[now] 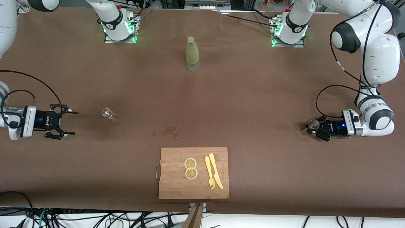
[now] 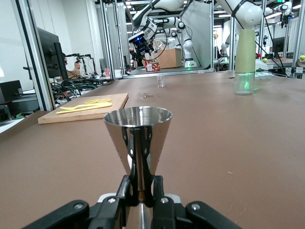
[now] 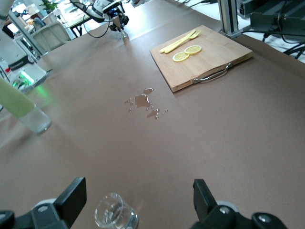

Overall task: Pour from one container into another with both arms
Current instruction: 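Open the right gripper off the glass while the left gripper releases the jigger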

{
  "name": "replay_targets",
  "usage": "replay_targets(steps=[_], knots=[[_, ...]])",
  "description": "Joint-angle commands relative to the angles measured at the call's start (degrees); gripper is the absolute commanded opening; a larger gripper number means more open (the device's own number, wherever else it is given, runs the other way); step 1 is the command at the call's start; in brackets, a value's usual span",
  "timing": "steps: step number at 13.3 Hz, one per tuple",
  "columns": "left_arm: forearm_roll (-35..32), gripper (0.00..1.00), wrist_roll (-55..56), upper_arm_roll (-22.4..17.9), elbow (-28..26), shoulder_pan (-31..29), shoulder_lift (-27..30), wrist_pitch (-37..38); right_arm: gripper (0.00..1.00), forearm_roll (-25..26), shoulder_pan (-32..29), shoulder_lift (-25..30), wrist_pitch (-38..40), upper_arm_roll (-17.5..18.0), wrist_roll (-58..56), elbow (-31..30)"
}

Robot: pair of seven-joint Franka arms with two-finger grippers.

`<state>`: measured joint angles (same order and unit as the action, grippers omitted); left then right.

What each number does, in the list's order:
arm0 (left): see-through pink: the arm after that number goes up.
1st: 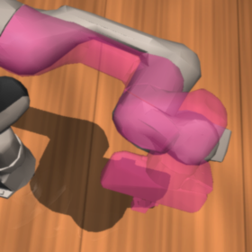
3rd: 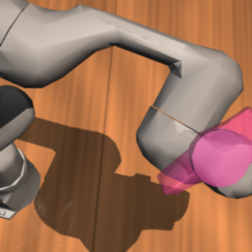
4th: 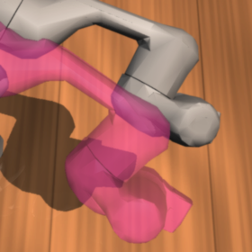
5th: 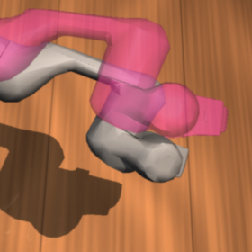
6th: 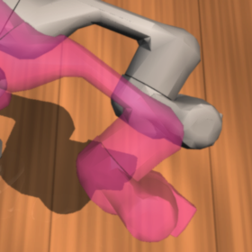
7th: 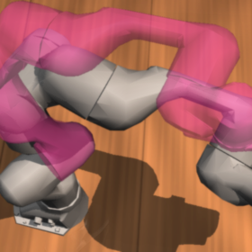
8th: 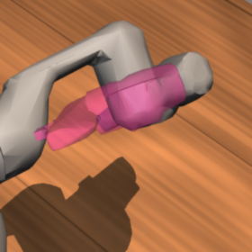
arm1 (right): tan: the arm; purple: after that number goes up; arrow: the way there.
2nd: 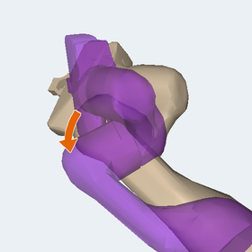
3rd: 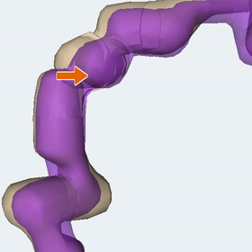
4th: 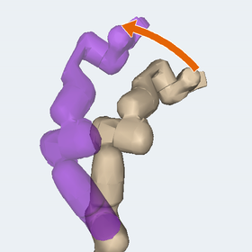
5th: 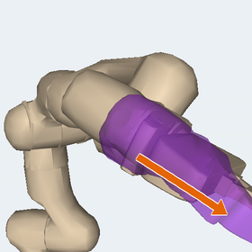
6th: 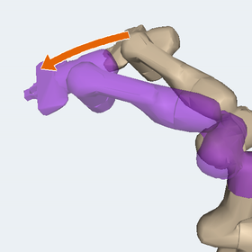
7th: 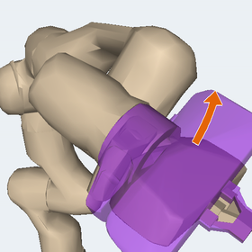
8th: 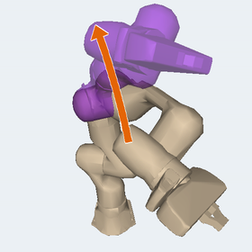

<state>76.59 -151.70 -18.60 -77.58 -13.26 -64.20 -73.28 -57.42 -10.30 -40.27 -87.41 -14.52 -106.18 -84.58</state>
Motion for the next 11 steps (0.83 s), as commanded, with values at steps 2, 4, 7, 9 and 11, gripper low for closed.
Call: replay_targets(steps=[2,4,7,9,11], knots=[[0.4,0.21,2.5,-0.3,-1.1,0.4,0.3,-0.1,1.00,3.5,3.1,1.2,0.1,0.3,17.4,4.8],[0.3,0.70,2.5,-0.3,-1.1,0.4,0.3,-0.1,1.00,7.0,4.7,1.8,-0.5,1.1,28.6,7.8],[0.3,1.00,1.6,-0.3,-1.1,0.4,0.4,-0.1,1.00,14.9,5.7,5.5,-4.2,4.9,44.1,7.8],[0.3,1.00,1.4,-0.4,-1.1,0.4,0.6,0.0,1.00,20.0,5.7,7.2,-6.1,8.3,52.8,7.7],[-0.2,1.00,1.8,-0.7,-1.1,0.2,1.3,-0.1,1.00,25.4,6.1,8.6,-6.7,11.5,63.2,7.7]])
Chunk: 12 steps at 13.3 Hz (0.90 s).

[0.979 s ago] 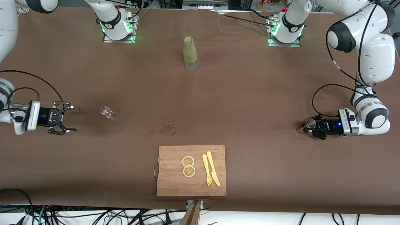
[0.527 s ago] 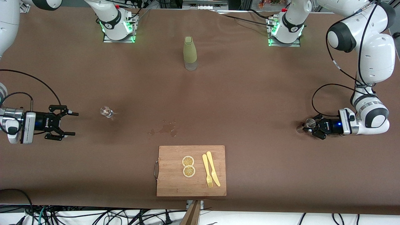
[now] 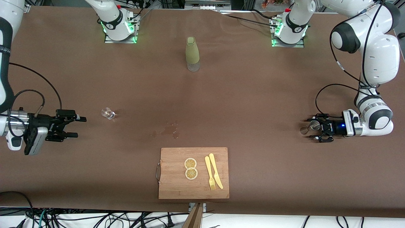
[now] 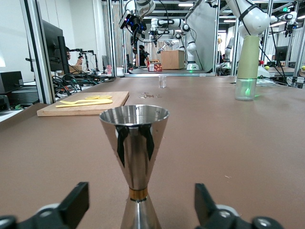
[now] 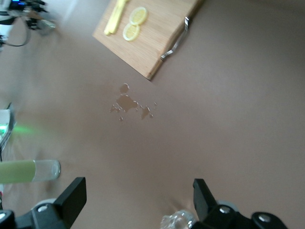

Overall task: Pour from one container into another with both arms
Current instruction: 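Open the right gripper off the glass while the left gripper releases the jigger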

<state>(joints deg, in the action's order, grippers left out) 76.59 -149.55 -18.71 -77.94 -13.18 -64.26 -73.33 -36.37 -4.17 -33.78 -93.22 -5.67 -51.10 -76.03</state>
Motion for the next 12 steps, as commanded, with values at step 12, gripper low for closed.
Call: replay_targets(steps=[12], knots=[[-34.7,1.00,17.8,-0.1,-3.3,-0.2,31.8,-21.7,1.00,23.5,1.9,16.0,8.9,6.8,46.8,-3.1]])
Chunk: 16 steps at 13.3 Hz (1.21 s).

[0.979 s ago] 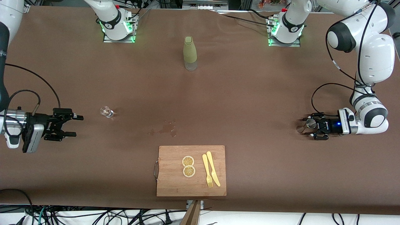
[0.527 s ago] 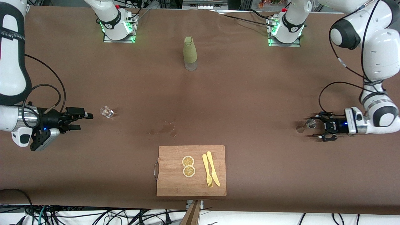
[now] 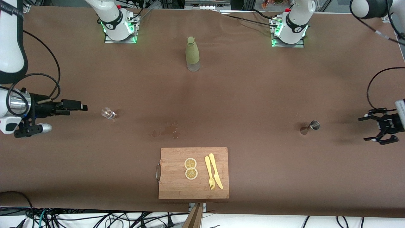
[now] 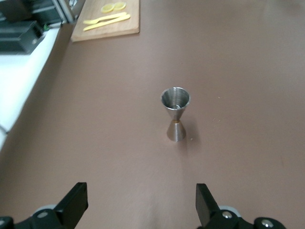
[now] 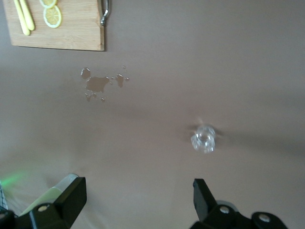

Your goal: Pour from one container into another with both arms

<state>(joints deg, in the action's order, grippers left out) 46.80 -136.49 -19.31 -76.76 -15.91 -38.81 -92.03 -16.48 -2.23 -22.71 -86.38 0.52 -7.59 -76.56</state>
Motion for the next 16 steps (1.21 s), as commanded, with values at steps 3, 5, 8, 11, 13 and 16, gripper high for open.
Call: replay_targets(steps=[3,5,8,11,13,16], knots=[[-16.9,1.00,24.7,1.1,-5.1,5.3,15.6,-5.3,1.00,10.5,-0.2,9.9,7.9,0.4,2.7,-2.6],[-26.7,1.00,40.7,3.5,-5.9,7.7,21.6,-5.3,1.00,11.3,-0.5,11.7,9.9,0.2,2.0,-2.5],[-36.4,1.00,62.9,5.3,-6.1,12.4,27.5,-3.5,1.00,17.6,0.0,13.2,9.7,0.2,1.7,-2.6],[-41.3,1.00,85.9,7.7,-7.3,14.8,31.4,0.0,1.00,22.2,0.8,14.4,9.7,0.2,1.9,-2.5],[-45.0,1.00,97.1,7.8,-9.9,18.4,34.6,0.9,1.00,22.8,0.9,15.8,9.7,0.2,2.1,-2.2],[-47.1,1.00,113.4,9.5,-11.4,21.3,37.3,4.0,1.00,24.9,1.4,17.0,9.7,0.4,1.8,-2.0]])
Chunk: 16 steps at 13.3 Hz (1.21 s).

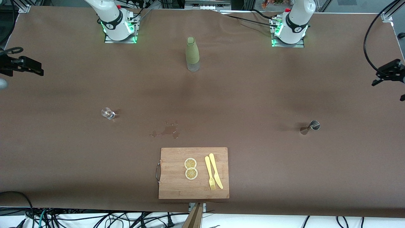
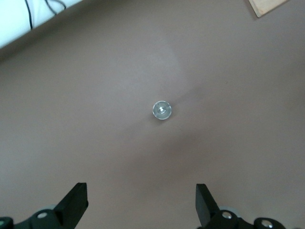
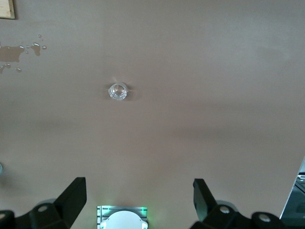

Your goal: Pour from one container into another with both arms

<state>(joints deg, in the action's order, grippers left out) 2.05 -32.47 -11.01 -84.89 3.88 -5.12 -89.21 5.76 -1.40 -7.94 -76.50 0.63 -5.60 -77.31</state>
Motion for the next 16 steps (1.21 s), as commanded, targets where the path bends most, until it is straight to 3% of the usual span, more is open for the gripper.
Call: replay_targets(steps=[1,4,7,10,11,16], knots=[[-2.1,1.00,14.3,2.2,-3.3,1.5,3.8,2.2,1.00,2.6,0.6,2.2,0.5,-0.1,-0.1,-1.3],[0.6,1.00,28.0,3.4,-2.9,1.5,4.0,6.1,1.00,-1.0,1.5,3.0,2.9,-1.0,1.8,-1.8],[0.6,1.00,25.7,3.3,-3.0,0.7,3.3,6.1,1.00,-1.5,2.3,3.6,3.1,-0.9,2.0,-3.2],[0.5,1.00,21.9,2.8,-2.6,0.1,2.7,6.2,1.00,-7.0,2.6,3.4,1.9,-1.0,5.9,-3.2],[0.6,1.00,22.0,2.8,-2.5,0.0,2.7,5.8,1.00,-7.2,2.8,3.4,1.7,-0.7,10.1,-3.2],[0.0,1.00,22.0,2.7,-1.0,0.0,2.1,4.4,1.00,-6.8,2.7,3.4,1.4,-2.7,8.8,-3.4]])
